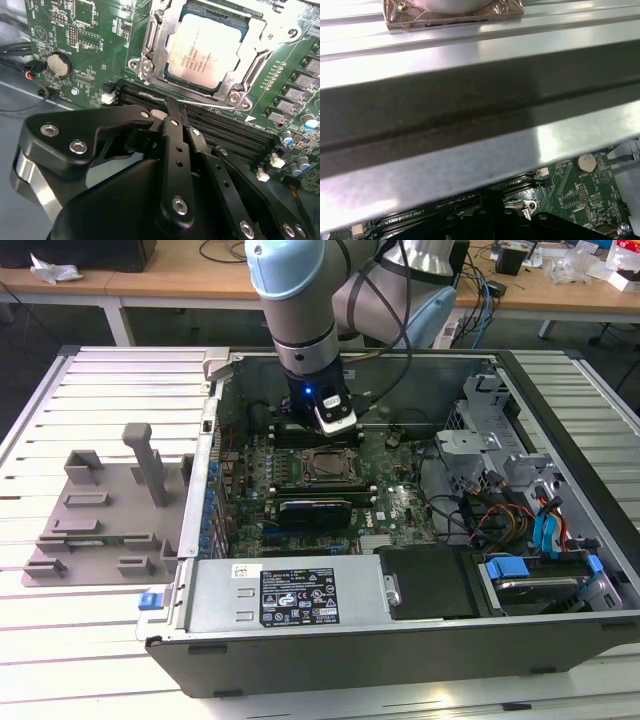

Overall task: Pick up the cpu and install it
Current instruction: 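Install the first cpu locking lever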

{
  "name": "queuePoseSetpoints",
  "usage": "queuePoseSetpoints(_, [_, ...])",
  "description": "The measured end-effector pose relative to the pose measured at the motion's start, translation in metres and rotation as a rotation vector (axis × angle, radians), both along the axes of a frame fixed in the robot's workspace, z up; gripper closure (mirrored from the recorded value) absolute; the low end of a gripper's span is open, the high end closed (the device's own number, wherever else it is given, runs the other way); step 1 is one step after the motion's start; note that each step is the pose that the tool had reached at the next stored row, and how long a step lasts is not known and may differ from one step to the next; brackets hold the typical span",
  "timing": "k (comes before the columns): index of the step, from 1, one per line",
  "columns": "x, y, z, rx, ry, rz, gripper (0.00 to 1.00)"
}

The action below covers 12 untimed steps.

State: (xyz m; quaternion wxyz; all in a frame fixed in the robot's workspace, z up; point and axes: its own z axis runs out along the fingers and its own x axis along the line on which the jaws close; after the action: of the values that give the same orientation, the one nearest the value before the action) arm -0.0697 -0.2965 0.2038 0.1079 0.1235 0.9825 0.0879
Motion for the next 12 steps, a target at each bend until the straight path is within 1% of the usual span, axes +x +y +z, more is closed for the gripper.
queuePoseSetpoints(4, [-0.0001,0.0,-0.0046,-0.0038,0.0,0.0,0.89])
queuePoseSetpoints(8, [-0.0001,0.0,-0.0048,-0.0044,0.0,0.0,0.89])
queuePoseSetpoints(11, [-0.0001,-0.0023,-0.0054,-0.0095,-0.0002,0.0,0.89])
queuePoseSetpoints(12, [-0.0002,-0.0024,-0.0058,-0.0102,-0.0006,0.0,0.89])
